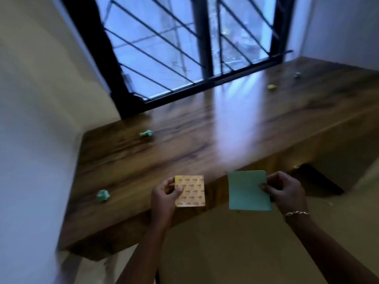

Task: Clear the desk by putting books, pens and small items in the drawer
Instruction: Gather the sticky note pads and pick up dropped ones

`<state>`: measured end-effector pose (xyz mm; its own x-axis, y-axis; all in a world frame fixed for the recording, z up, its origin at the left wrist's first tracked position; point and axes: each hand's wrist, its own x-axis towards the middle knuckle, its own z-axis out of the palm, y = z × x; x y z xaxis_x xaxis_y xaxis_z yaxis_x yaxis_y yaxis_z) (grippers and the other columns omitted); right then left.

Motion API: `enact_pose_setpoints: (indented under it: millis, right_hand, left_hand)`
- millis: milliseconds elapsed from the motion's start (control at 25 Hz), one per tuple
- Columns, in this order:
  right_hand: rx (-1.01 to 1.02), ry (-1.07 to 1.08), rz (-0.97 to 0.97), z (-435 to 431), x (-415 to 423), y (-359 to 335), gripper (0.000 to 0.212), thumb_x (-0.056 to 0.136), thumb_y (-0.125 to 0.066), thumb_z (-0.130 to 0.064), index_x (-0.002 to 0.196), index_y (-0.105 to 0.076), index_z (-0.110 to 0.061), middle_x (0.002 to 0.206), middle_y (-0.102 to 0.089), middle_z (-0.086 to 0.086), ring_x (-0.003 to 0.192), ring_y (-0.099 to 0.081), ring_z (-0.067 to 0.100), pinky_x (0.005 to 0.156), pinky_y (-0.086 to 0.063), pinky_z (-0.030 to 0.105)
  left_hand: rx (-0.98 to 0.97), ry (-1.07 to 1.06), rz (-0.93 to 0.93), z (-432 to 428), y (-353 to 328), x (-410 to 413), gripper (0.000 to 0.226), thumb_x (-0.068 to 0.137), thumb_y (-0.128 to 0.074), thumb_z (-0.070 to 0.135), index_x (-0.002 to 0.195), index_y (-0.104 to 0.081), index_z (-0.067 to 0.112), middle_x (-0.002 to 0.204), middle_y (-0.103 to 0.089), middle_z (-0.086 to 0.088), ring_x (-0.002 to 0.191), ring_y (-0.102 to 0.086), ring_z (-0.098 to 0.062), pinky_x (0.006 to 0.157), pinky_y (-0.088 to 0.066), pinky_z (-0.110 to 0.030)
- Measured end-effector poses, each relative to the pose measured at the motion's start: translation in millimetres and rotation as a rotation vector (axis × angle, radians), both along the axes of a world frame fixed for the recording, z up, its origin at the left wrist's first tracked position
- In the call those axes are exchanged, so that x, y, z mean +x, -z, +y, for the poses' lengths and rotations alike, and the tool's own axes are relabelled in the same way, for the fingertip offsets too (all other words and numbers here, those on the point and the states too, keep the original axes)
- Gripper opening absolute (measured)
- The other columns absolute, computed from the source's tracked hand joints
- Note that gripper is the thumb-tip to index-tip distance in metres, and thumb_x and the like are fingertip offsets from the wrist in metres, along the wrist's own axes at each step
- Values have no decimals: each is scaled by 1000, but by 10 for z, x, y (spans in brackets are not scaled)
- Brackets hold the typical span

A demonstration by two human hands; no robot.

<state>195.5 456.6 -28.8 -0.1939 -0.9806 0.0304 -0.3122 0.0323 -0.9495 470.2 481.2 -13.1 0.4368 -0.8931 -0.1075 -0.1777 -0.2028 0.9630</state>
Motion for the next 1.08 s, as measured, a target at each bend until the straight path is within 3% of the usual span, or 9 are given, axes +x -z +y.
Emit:
enact_pose_setpoints:
  millis: [160, 360, 440, 560, 640, 760, 880, 960, 1080]
  right_hand:
    - [79, -170, 5, -600, 1069, -102, 39, 65, -75, 8, 52, -55, -24, 60, -58, 1, 65, -57, 23, 64, -54, 42]
    - [165, -316, 26, -770, 2147, -98, 38, 66, -76, 5, 58, -50, -21, 72, -59, 10, 73, -58, 23, 76, -54, 52]
    - [181, -369, 61, -749, 2430, -71, 37, 67, -75, 4, 59, -50, -21, 72, -58, 8, 75, -57, 22, 77, -54, 50]
    - [195, -422, 134, -682, 2766, -20, 36, 69, -75, 1, 60, -49, -22, 78, -59, 6, 77, -57, 20, 73, -50, 35]
    - [176, -465, 219, -628, 2937, -19, 26, 70, -75, -4, 65, -54, -17, 81, -59, 6, 79, -57, 20, 67, -42, 28]
    - [140, -502, 348, -538, 3148, -18, 17, 74, -74, -11, 86, -64, -7, 82, -59, 5, 83, -58, 23, 65, -34, 24]
    - [79, -529, 429, -452, 3290, -4, 20, 75, -72, -17, 91, -62, -7, 92, -65, 10, 90, -60, 27, 64, -35, 25]
    - [-40, -537, 522, -430, 3316, 20, 28, 78, -70, -19, 101, -59, -7, 105, -60, 15, 98, -57, 33, 71, -42, 32]
    - [-397, -710, 660, -281, 3325, 53, 34, 80, -67, -15, 112, -59, -7, 118, -55, 17, 102, -56, 36, 76, -52, 40]
  left_hand:
    - [27, -271, -7, 72, -67, 1127, 45, 82, -64, -1, 126, -53, 2, 118, -61, -20, 98, -63, -30, 80, -55, -43]
    - [99, -462, -20, 438, -27, 2009, 43, 84, -61, -5, 126, -53, 0, 114, -63, -19, 93, -65, -33, 60, -55, -27]
    - [126, -533, -33, 600, 34, 2264, 42, 82, -62, -6, 123, -55, -2, 114, -63, -22, 85, -65, -31, 67, -55, -34]
    - [140, -579, -54, 709, 118, 2419, 34, 81, -59, -13, 115, -58, -10, 109, -63, -21, 74, -60, -24, 54, -53, -18]
    - [156, -598, -116, 673, 129, 2415, 31, 82, -58, -13, 113, -59, -11, 106, -63, -18, 84, -62, -27, 54, -51, -16]
    - [209, -659, -301, 582, 88, 2385, 34, 82, -61, -5, 116, -58, -6, 114, -64, -24, 101, -62, -34, 80, -48, -32]
    - [286, -575, -798, 589, 71, 2158, 43, 83, -63, 5, 125, -54, 4, 127, -55, -18, 119, -51, -31, 94, -44, -37]
    - [181, -438, -983, 606, 196, 1995, 45, 77, -70, 5, 121, -59, 4, 123, -59, -19, 115, -55, -34, 91, -50, -43]
    - [140, -249, -994, 656, 385, 1893, 33, 83, -59, 18, 113, -65, 6, 112, -67, -16, 103, -64, -35, 82, -53, -46]
